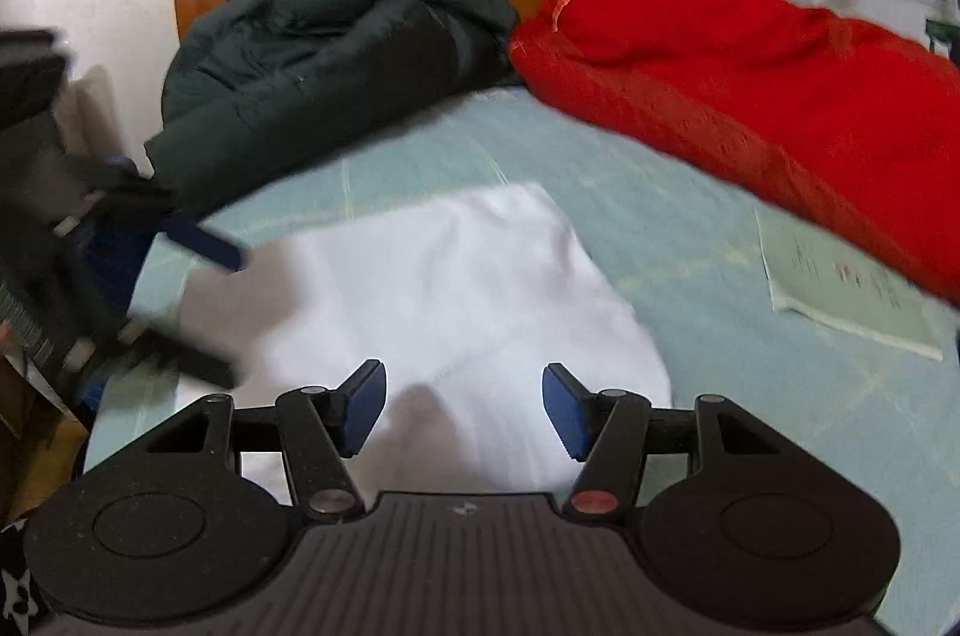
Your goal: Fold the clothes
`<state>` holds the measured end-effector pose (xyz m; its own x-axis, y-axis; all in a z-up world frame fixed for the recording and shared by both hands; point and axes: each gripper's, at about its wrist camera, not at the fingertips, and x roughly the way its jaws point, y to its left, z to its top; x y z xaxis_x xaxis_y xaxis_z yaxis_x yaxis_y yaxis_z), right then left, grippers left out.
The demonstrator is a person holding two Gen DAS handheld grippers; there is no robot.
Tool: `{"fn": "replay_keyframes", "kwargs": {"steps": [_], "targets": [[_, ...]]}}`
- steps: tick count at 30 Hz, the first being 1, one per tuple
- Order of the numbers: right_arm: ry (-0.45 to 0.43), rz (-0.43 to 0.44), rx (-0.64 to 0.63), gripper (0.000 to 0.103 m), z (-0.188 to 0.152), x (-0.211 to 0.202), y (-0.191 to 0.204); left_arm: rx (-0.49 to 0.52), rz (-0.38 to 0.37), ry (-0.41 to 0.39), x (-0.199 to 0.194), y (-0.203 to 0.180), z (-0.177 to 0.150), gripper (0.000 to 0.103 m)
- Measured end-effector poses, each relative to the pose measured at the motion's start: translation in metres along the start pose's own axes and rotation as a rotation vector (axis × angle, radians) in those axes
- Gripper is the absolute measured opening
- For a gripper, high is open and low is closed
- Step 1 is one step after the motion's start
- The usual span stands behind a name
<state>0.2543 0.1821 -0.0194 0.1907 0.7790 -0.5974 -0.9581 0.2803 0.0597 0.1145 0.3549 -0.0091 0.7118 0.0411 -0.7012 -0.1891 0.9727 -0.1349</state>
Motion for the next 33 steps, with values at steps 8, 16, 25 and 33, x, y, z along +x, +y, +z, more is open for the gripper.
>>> {"fn": "replay_keyframes", "kwargs": {"steps": [8,16,25,33], "targets": [[0.047,-0.050,0.142,0.066,-0.024,-0.008,-0.022,-0.081,0.028,0.095,0.050,0.018,0.013,0.095],[0.005,-0.073,0.210,0.085,-0.031,-0.047,-0.016,0.053,0.082,0.034,0.059,-0.016,0.065,0.095],[-0.058,-0.072,0.249,0.093,-0.050,-0.082,-0.009,-0.064,0.167,0.103,0.114,-0.004,0.076,0.097],[-0.098,-0.072,0.342,0.101,-0.057,-0.095,-0.024,0.063,0.069,0.141,0.107,-0.055,0.069,0.097]]}}
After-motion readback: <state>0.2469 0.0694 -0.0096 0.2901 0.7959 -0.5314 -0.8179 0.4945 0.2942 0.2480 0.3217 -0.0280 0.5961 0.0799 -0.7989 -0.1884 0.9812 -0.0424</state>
